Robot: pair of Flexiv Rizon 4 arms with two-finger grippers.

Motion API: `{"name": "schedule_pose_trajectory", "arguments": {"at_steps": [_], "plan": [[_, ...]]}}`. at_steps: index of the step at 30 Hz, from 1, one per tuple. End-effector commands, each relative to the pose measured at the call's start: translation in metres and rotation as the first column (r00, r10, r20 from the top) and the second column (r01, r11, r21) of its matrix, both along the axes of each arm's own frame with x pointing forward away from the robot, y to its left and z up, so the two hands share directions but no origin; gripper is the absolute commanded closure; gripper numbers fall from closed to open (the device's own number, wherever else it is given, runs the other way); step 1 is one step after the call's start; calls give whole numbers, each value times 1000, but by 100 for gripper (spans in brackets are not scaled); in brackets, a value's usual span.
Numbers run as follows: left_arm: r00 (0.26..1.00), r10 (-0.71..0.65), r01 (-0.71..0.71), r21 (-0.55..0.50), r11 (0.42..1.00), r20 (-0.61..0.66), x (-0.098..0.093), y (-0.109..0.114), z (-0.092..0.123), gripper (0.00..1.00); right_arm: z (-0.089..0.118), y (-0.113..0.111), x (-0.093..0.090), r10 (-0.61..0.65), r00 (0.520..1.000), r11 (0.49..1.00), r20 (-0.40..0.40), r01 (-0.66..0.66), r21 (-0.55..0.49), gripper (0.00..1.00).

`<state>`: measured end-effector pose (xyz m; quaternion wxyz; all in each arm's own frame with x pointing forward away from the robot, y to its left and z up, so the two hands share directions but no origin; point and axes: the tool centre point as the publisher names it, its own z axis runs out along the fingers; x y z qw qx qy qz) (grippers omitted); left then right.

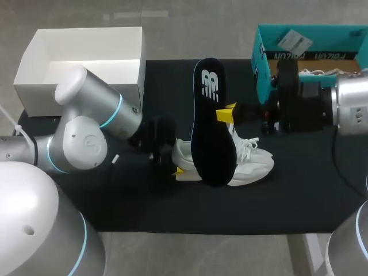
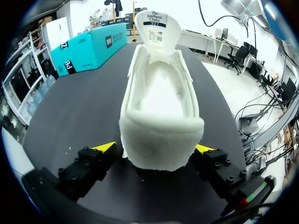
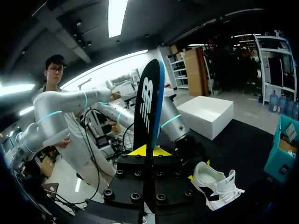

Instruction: Take the shoe out of the shoebox, open the shoe tongue, remove and reinsert the insole, then place the shoe into the shoebox

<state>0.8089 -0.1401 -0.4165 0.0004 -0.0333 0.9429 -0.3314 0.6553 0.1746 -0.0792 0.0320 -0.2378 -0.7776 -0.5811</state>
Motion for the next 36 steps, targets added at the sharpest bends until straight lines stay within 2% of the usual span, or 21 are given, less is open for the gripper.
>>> {"name": "schedule_pose_trajectory", "arguments": {"at_steps": [1, 15, 22, 36], "plan": [[1000, 2, -1, 109, 994, -11, -1, 3, 8, 0, -1, 1, -1, -4, 1000, 1000, 1, 4, 1, 100], [999, 40, -42, 254, 966, 14, 7, 19, 24, 0, -1, 1, -1, -4, 1000, 1000, 1, 4, 1, 100], [999, 36, -39, 284, 958, 18, 12, 22, 26, 0, -1, 1, -1, -4, 1000, 1000, 1, 4, 1, 100], [996, 19, -46, 327, 944, 85, 10, 37, 59, 0, -1, 1, -1, -4, 1000, 1000, 1, 4, 1, 100]]}}
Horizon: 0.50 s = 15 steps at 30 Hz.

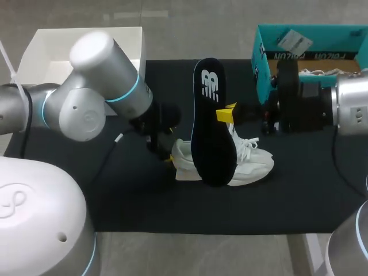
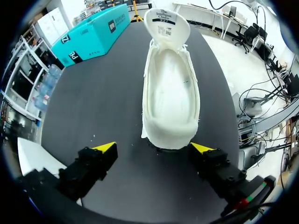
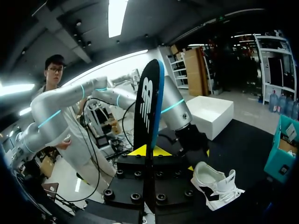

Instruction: Take the shoe out of the shoebox, open the shoe tongue, remove and reinsert the insole, then place the shoe into the shoebox

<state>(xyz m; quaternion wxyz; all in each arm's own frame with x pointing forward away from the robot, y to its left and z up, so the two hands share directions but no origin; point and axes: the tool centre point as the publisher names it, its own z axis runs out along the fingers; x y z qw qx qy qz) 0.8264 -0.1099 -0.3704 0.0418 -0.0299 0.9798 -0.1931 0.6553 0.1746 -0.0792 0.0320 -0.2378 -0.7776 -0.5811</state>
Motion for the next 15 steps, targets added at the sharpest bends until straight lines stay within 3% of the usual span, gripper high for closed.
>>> {"name": "schedule_pose_trajectory", "arguments": {"at_steps": [1, 8, 15], "plan": [[1000, 23, -24, 41, 999, 17, -7, 9, 14, 0, -1, 1, -1, -4, 1000, 1000, 1, 4, 1, 100], [996, 47, -46, -16, 999, 70, -11, 17, 31, 0, -1, 1, -1, -4, 1000, 1000, 1, 4, 1, 100], [996, 47, -46, -16, 999, 70, -11, 17, 31, 0, -1, 1, -1, -4, 1000, 1000, 1, 4, 1, 100]]}}
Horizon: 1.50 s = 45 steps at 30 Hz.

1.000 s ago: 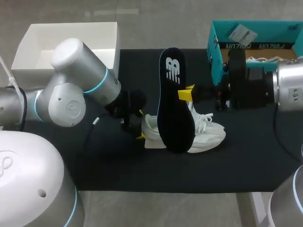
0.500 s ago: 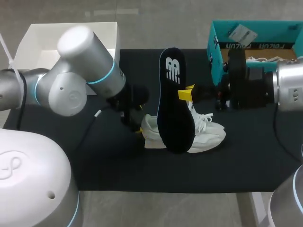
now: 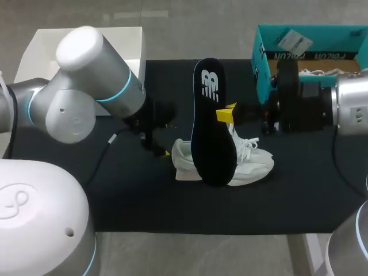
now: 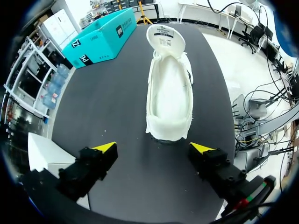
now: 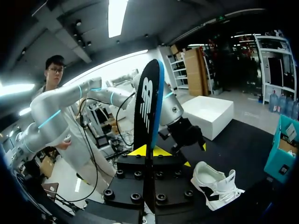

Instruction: Take the shoe out of the shoebox, open the shoe tongue, remove and reinsert the insole, then place the shoe into the shoebox

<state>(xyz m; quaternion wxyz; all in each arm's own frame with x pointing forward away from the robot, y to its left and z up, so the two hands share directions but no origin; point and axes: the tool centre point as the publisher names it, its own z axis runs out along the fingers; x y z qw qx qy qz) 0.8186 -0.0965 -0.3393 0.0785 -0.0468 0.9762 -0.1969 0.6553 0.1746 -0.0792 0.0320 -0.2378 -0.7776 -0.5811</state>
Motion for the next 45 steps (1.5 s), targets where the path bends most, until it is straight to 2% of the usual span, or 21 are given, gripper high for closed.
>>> {"name": "schedule_pose_trajectory", "arguments": {"at_steps": [1, 35, 45], "plan": [[1000, -1, 1, -6, 1000, 4, -3, 3, 0, 0, -1, 1, -1, -4, 1000, 1000, 1, 4, 1, 100], [1000, -1, 1, -6, 1000, 4, -3, 3, 0, 0, -1, 1, -1, -4, 1000, 1000, 1, 4, 1, 100], [987, -163, 162, 191, 968, -14, -8, -4, 14, 0, -1, 1, -1, -4, 1000, 1000, 1, 4, 1, 100]]}}
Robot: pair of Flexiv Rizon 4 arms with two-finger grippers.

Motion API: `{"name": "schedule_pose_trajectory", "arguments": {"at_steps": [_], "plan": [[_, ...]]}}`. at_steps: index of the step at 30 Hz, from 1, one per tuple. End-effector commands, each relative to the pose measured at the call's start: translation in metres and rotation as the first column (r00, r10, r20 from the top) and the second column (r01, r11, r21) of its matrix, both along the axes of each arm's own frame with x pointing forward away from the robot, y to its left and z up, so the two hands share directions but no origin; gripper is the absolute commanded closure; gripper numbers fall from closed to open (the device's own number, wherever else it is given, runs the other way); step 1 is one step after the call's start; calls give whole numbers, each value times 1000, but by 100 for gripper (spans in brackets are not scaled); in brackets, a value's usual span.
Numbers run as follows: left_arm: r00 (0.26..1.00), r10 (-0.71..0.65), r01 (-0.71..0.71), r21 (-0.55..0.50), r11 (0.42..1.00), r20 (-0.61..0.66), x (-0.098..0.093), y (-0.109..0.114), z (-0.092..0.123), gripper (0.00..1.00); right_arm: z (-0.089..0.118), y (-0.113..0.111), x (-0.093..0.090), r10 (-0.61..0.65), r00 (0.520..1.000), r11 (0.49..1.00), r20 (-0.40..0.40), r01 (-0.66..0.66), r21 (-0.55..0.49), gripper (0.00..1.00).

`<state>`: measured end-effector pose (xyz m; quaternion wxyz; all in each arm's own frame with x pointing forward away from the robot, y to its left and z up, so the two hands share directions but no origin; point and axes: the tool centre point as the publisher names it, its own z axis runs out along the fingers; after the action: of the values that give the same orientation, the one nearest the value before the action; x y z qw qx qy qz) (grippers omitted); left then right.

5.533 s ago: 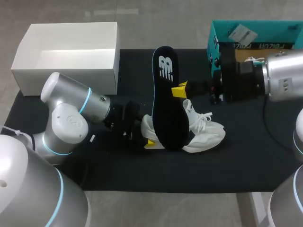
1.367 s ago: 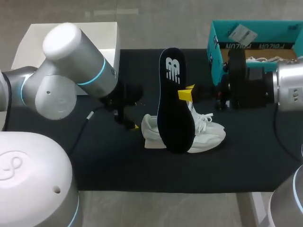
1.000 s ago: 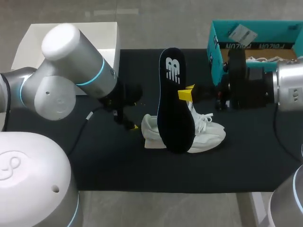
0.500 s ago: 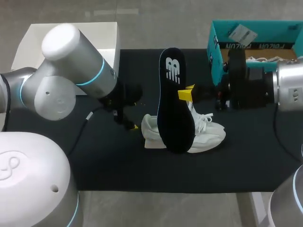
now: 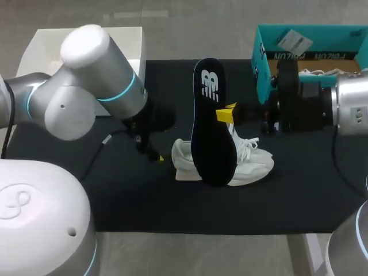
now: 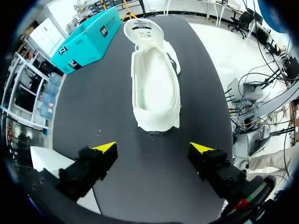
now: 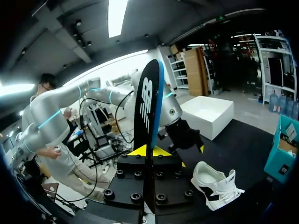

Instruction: Take the shoe out of the shoebox, open the shoe tongue, remove and reinsert the insole, then place the shoe into the shoebox

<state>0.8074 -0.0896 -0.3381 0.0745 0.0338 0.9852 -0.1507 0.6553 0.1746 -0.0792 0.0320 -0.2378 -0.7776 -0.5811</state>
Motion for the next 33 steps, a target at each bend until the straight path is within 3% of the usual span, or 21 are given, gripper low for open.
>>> {"name": "schedule_pose_trajectory", "arguments": {"at_steps": [1, 9, 16, 33], "plan": [[1000, -14, 14, 98, 995, -6, 3, -13, 15, 0, -1, 1, -1, -4, 1000, 1000, 1, 4, 1, 100], [1000, 9, -8, 192, 981, 0, 2, -33, 26, 0, -1, 1, -1, -4, 1000, 1000, 1, 4, 1, 100], [1000, 24, -24, 246, 969, 2, 4, -30, 37, 0, -1, 1, -1, -4, 1000, 1000, 1, 4, 1, 100], [997, 62, -48, 234, 971, -51, 4, -26, 42, 0, -1, 1, -1, -4, 1000, 1000, 1, 4, 1, 100]]}}
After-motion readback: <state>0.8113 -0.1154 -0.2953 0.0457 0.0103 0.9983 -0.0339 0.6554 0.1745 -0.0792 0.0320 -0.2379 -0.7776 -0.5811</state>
